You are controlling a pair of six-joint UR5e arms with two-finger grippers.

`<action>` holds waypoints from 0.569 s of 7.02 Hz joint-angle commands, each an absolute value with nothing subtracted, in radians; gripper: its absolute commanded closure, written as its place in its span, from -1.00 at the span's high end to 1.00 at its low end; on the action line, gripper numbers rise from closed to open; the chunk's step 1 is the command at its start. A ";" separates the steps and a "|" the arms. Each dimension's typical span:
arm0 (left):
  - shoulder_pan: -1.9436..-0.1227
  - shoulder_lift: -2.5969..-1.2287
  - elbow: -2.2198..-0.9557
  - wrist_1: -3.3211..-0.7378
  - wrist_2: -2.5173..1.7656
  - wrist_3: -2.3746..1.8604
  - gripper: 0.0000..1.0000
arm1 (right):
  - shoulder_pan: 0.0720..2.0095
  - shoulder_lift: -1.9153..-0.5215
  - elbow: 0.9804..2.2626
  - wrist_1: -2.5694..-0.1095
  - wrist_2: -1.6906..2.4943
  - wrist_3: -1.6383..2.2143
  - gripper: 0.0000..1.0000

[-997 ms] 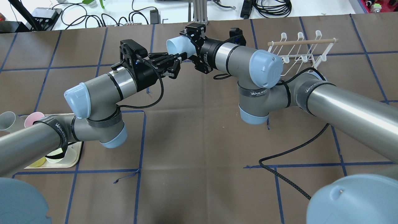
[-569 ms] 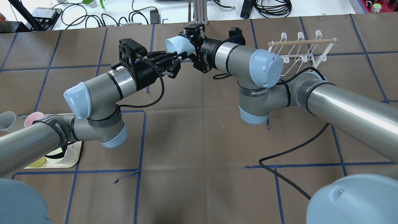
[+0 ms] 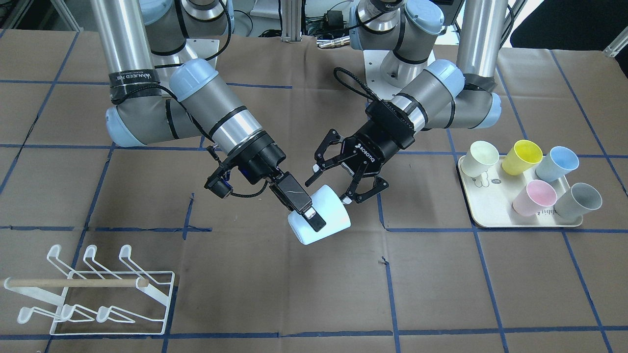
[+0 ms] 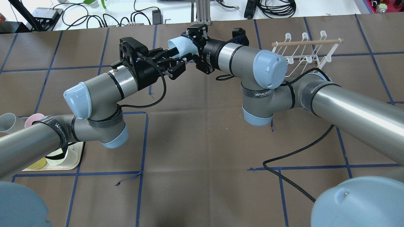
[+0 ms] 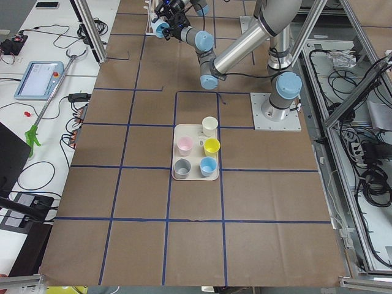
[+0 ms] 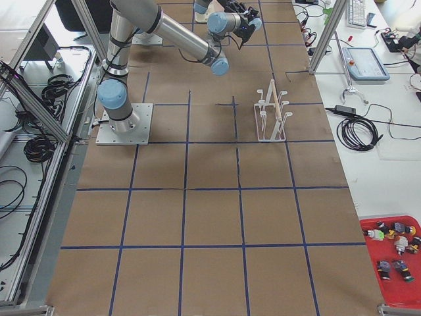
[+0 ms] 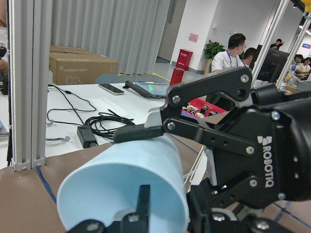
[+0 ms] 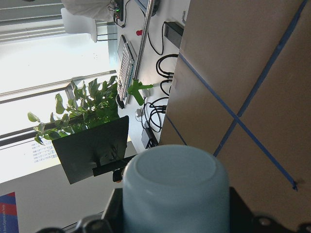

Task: Transfer IKEA cup to right arm and place on rack

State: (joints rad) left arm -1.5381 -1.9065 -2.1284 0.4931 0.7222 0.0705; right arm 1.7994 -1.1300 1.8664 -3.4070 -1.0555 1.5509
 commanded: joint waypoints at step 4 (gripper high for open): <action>-1.400 -1.768 -2.238 0.451 0.712 0.061 0.86 | 1.740 -1.123 1.815 -3.370 -1.054 1.537 0.04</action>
